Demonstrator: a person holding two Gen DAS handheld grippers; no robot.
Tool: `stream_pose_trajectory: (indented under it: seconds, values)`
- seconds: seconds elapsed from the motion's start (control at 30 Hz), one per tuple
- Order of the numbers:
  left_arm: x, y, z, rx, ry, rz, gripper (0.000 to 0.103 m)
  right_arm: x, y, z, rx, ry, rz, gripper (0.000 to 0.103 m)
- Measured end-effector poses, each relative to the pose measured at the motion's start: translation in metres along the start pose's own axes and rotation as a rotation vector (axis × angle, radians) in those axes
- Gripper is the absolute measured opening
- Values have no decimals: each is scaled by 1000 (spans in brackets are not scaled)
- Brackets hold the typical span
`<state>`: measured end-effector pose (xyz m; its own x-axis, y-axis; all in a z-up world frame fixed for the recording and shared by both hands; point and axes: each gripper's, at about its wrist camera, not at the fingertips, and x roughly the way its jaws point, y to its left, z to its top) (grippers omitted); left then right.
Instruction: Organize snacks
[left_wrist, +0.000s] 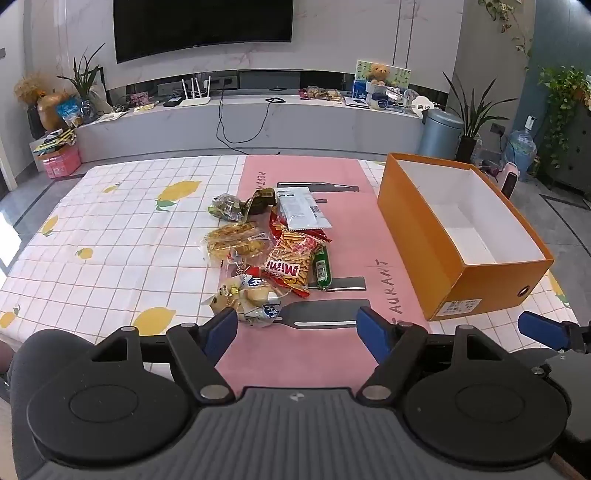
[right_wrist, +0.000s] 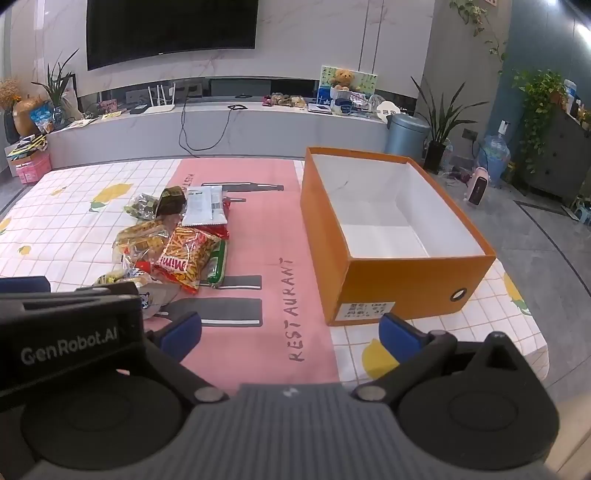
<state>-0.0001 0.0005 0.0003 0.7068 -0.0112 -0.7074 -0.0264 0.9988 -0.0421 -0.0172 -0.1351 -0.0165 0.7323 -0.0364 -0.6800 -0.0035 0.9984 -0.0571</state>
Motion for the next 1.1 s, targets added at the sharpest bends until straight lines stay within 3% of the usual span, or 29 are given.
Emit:
stream_pose_trajectory:
  seconds: [1.1]
  values:
    - [2, -1, -5, -2, 3, 19, 89, 3, 1, -1, -12, 16, 7, 100]
